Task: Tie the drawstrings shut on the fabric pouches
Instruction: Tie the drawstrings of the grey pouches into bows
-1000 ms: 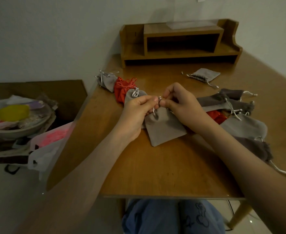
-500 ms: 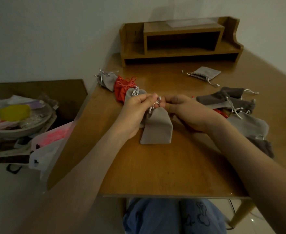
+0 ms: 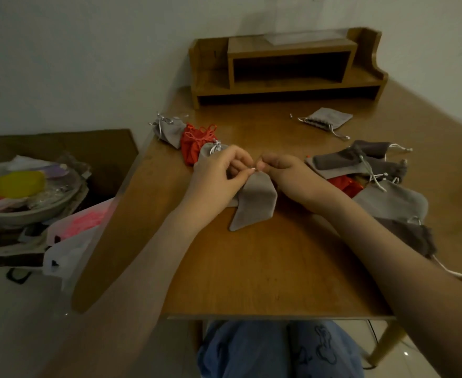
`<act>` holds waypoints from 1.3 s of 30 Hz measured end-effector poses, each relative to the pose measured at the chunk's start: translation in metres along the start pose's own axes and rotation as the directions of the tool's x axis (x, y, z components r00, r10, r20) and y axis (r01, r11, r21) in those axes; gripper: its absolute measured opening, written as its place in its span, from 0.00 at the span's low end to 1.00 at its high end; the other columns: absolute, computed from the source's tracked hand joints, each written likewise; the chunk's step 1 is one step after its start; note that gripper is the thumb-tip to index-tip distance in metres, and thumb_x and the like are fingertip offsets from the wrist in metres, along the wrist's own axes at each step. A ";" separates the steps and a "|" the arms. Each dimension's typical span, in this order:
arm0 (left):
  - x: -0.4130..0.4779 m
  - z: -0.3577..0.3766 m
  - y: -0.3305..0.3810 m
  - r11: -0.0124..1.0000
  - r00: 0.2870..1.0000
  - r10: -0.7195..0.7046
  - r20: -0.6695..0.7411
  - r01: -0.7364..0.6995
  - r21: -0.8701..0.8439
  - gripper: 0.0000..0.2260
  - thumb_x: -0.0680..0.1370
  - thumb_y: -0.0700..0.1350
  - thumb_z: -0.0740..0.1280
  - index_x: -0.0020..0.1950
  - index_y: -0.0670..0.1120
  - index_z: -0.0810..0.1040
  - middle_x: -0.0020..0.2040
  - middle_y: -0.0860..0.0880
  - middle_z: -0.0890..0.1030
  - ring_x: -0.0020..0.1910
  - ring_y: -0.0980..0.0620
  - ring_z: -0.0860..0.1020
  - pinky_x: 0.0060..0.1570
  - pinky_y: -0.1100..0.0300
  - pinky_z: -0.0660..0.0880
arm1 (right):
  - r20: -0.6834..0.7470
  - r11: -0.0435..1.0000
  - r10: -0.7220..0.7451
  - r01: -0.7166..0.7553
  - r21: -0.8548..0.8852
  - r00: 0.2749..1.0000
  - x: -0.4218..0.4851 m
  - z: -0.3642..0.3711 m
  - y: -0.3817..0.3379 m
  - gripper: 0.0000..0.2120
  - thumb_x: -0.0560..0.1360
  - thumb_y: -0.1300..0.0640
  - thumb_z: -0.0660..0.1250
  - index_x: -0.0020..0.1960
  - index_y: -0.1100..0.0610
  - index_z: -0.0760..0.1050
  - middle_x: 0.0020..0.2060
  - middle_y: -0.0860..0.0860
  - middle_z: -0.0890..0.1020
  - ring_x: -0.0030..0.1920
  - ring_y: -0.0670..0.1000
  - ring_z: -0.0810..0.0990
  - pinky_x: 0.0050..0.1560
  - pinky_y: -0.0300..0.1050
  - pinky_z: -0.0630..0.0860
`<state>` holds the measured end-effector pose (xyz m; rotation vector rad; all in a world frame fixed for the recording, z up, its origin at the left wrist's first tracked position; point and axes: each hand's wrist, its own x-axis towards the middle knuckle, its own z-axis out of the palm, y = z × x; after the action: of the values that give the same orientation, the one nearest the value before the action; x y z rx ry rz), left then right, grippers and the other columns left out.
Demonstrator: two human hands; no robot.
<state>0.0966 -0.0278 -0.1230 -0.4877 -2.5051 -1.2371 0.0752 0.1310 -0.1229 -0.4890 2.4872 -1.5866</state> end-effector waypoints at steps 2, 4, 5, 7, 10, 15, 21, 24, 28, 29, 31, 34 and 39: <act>0.000 0.005 -0.004 0.972 0.997 0.077 -0.030 -0.068 0.226 0.04 0.77 0.43 0.68 0.50 0.49 0.74 0.41 0.55 0.78 0.43 0.58 0.76 0.53 0.59 0.67 | -0.006 0.987 -0.042 0.041 -0.156 0.999 0.003 0.001 0.004 0.10 0.82 0.57 0.57 0.42 0.52 0.71 0.36 0.46 0.74 0.37 0.42 0.71 0.40 0.35 0.67; 0.001 0.014 -0.007 0.903 0.984 0.170 -0.045 -0.137 0.408 0.05 0.77 0.42 0.67 0.51 0.46 0.73 0.41 0.53 0.76 0.46 0.52 0.75 0.50 0.56 0.62 | -0.004 0.959 -0.087 0.083 -0.273 0.996 0.004 0.002 0.005 0.10 0.82 0.58 0.57 0.45 0.58 0.73 0.36 0.48 0.74 0.37 0.43 0.71 0.38 0.34 0.66; 0.001 0.018 -0.008 0.860 0.973 0.225 -0.050 -0.174 0.480 0.04 0.76 0.41 0.66 0.50 0.44 0.73 0.41 0.51 0.76 0.46 0.49 0.75 0.47 0.57 0.59 | -0.005 0.950 -0.107 0.101 -0.296 0.994 0.004 0.003 0.005 0.10 0.81 0.58 0.57 0.45 0.60 0.74 0.36 0.48 0.74 0.37 0.43 0.71 0.37 0.34 0.66; 0.000 0.023 -0.009 0.779 0.940 0.332 -0.084 -0.222 0.586 0.03 0.75 0.41 0.64 0.48 0.43 0.73 0.40 0.48 0.77 0.43 0.47 0.76 0.43 0.57 0.56 | -0.023 0.960 -0.126 0.116 -0.257 0.992 0.003 0.002 0.004 0.11 0.81 0.59 0.57 0.45 0.62 0.73 0.36 0.50 0.74 0.37 0.45 0.71 0.37 0.33 0.65; -0.003 0.025 -0.011 0.712 0.871 0.469 -0.145 -0.276 0.646 0.03 0.76 0.39 0.66 0.48 0.43 0.74 0.39 0.48 0.77 0.41 0.47 0.76 0.43 0.57 0.59 | -0.028 0.994 -0.104 0.103 -0.036 0.994 0.000 0.002 -0.001 0.13 0.82 0.59 0.56 0.49 0.67 0.73 0.40 0.55 0.75 0.40 0.47 0.72 0.39 0.35 0.68; -0.004 0.025 -0.010 0.712 0.815 0.559 -0.154 -0.376 0.593 0.07 0.76 0.39 0.66 0.53 0.44 0.75 0.42 0.50 0.79 0.46 0.54 0.71 0.48 0.59 0.60 | 0.047 0.977 -0.005 -0.005 0.214 0.999 -0.006 0.002 -0.003 0.14 0.83 0.58 0.53 0.48 0.58 0.76 0.42 0.50 0.81 0.38 0.39 0.81 0.40 0.31 0.75; -0.002 0.021 -0.011 0.713 0.807 0.569 -0.161 -0.386 0.585 0.08 0.78 0.42 0.62 0.54 0.43 0.77 0.44 0.49 0.81 0.48 0.54 0.72 0.50 0.58 0.60 | 0.097 0.970 0.066 -0.087 0.227 0.993 -0.002 -0.001 -0.001 0.19 0.81 0.54 0.57 0.62 0.69 0.70 0.48 0.63 0.76 0.45 0.58 0.73 0.41 0.45 0.71; -0.002 0.019 -0.011 0.727 0.815 0.559 -0.154 -0.393 0.563 0.08 0.78 0.42 0.62 0.54 0.44 0.78 0.43 0.51 0.81 0.48 0.54 0.73 0.51 0.58 0.60 | 0.137 0.955 0.070 -0.106 0.279 0.988 -0.002 -0.004 0.000 0.14 0.81 0.57 0.58 0.57 0.68 0.71 0.41 0.56 0.73 0.36 0.52 0.69 0.35 0.39 0.67; -0.001 0.020 -0.010 0.791 0.831 0.508 -0.225 -0.347 0.503 0.10 0.77 0.46 0.63 0.57 0.45 0.74 0.44 0.51 0.81 0.48 0.54 0.74 0.50 0.59 0.57 | 0.173 0.905 0.029 -0.100 0.413 0.985 -0.003 -0.006 0.000 0.08 0.80 0.63 0.57 0.43 0.57 0.70 0.34 0.50 0.71 0.33 0.46 0.67 0.35 0.38 0.65; -0.002 0.019 -0.009 0.825 0.840 0.469 -0.272 -0.306 0.476 0.12 0.76 0.48 0.64 0.58 0.46 0.71 0.46 0.50 0.81 0.49 0.53 0.73 0.50 0.60 0.57 | 0.176 0.892 0.013 -0.091 0.444 0.984 -0.003 -0.007 0.000 0.09 0.79 0.64 0.56 0.42 0.57 0.70 0.34 0.50 0.71 0.33 0.45 0.67 0.35 0.38 0.65; -0.003 0.017 -0.009 0.858 0.836 0.398 -0.378 -0.194 0.475 0.16 0.74 0.54 0.66 0.56 0.48 0.68 0.50 0.46 0.78 0.52 0.51 0.70 0.50 0.59 0.58 | 0.190 0.880 -0.035 -0.060 0.470 0.981 -0.002 -0.008 0.000 0.08 0.78 0.64 0.57 0.42 0.57 0.70 0.34 0.50 0.71 0.33 0.45 0.68 0.35 0.38 0.65; -0.005 0.015 -0.009 0.832 0.826 0.361 -0.434 -0.075 0.550 0.15 0.72 0.56 0.68 0.49 0.47 0.72 0.51 0.43 0.75 0.51 0.50 0.66 0.49 0.57 0.59 | 0.209 0.868 -0.049 -0.062 0.493 0.977 0.000 -0.008 0.003 0.08 0.78 0.64 0.57 0.42 0.58 0.70 0.33 0.51 0.70 0.32 0.46 0.67 0.34 0.38 0.65; -0.005 0.018 -0.007 0.827 0.859 0.380 -0.343 -0.149 0.542 0.08 0.75 0.52 0.66 0.44 0.48 0.81 0.54 0.44 0.77 0.53 0.49 0.68 0.52 0.56 0.58 | 0.234 0.844 -0.027 -0.103 0.527 0.972 0.001 -0.008 0.005 0.09 0.78 0.64 0.55 0.42 0.57 0.70 0.33 0.51 0.70 0.32 0.46 0.66 0.33 0.37 0.65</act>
<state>0.0956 -0.0182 -0.1401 -0.3635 -2.1437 -0.4774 0.0714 0.1394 -0.1235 -0.4959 1.7579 -1.9714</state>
